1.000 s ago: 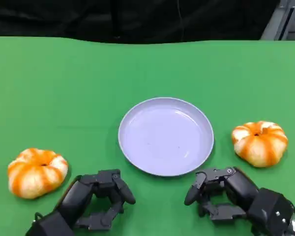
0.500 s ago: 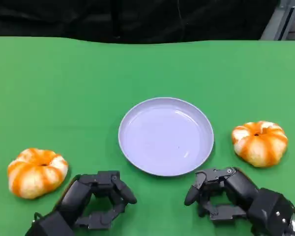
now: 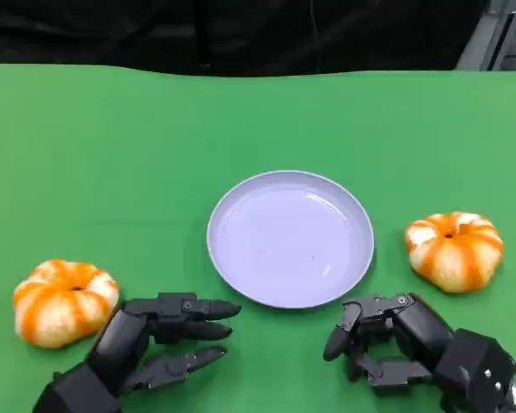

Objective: Grasp the bread from the table and place it into the plate.

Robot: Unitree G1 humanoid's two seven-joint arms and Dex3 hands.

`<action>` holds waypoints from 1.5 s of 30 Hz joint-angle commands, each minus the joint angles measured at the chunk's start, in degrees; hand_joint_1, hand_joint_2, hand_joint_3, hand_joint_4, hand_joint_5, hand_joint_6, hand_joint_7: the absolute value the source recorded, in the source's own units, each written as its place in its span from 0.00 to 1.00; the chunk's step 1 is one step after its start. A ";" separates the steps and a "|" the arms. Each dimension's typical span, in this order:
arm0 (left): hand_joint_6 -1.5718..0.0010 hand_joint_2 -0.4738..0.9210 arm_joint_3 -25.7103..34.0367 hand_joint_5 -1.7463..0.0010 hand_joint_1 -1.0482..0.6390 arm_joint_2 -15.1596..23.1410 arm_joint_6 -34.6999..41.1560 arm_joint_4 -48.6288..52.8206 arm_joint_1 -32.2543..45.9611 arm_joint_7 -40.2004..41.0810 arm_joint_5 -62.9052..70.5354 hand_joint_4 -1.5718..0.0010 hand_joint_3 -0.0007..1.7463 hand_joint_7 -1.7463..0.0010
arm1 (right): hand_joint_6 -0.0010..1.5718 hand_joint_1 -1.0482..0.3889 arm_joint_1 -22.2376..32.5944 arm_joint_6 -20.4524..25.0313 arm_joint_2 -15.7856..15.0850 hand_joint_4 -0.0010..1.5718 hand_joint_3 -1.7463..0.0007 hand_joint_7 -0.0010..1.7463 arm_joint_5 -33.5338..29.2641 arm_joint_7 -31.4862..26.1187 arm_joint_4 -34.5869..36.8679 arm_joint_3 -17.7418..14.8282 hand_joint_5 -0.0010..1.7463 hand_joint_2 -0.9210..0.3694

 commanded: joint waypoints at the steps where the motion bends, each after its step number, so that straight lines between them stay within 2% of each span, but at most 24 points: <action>1: 0.38 1.00 0.57 0.99 0.58 0.65 -0.30 -0.32 -0.23 -0.45 -0.65 0.34 0.05 1.00 | 0.64 0.89 -0.55 0.02 -0.39 0.62 0.47 0.53 0.82 0.16 0.22 -0.81 0.75 0.21; 17: 0.38 1.00 0.83 0.99 0.58 0.67 -0.30 -0.47 -0.22 -0.21 -0.40 0.33 0.05 1.00 | 0.64 0.89 -0.52 0.05 -0.33 0.62 0.48 0.53 0.53 0.40 0.17 -1.18 0.75 0.21; 20: 0.41 1.00 1.21 1.00 0.57 1.07 -0.66 -1.28 -0.11 0.82 -0.26 0.36 0.04 1.00 | 0.64 0.89 -0.49 0.14 -0.43 0.62 0.48 0.53 0.12 0.08 0.08 -0.99 0.74 0.20; 22: 0.47 0.99 1.67 1.00 0.50 1.40 -1.06 -2.06 0.00 1.32 -0.39 0.42 0.03 1.00 | 0.64 0.88 -0.51 0.14 -0.45 0.63 0.47 0.53 -0.32 -0.44 0.08 -0.84 0.74 0.21; 29: 0.51 1.00 1.65 1.00 0.40 2.88 -2.20 -4.77 0.61 4.46 1.67 0.46 0.03 1.00 | 0.64 0.87 -0.57 0.23 -0.38 0.63 0.47 0.53 -0.28 -0.31 0.12 -0.92 0.73 0.22; 38: 0.52 1.00 1.59 1.00 0.36 3.66 -3.57 -5.91 0.79 5.32 1.48 0.47 0.04 1.00 | 0.64 0.86 -0.59 0.43 -0.36 0.63 0.47 0.52 -0.23 -0.28 0.22 -0.96 0.73 0.22; 45: 0.52 1.00 2.20 1.00 0.30 5.72 -3.12 -9.89 2.10 13.77 9.05 0.52 0.03 1.00 | 0.64 0.85 -0.47 0.05 -0.46 0.63 0.47 0.52 -0.42 -0.47 0.18 -0.87 0.74 0.22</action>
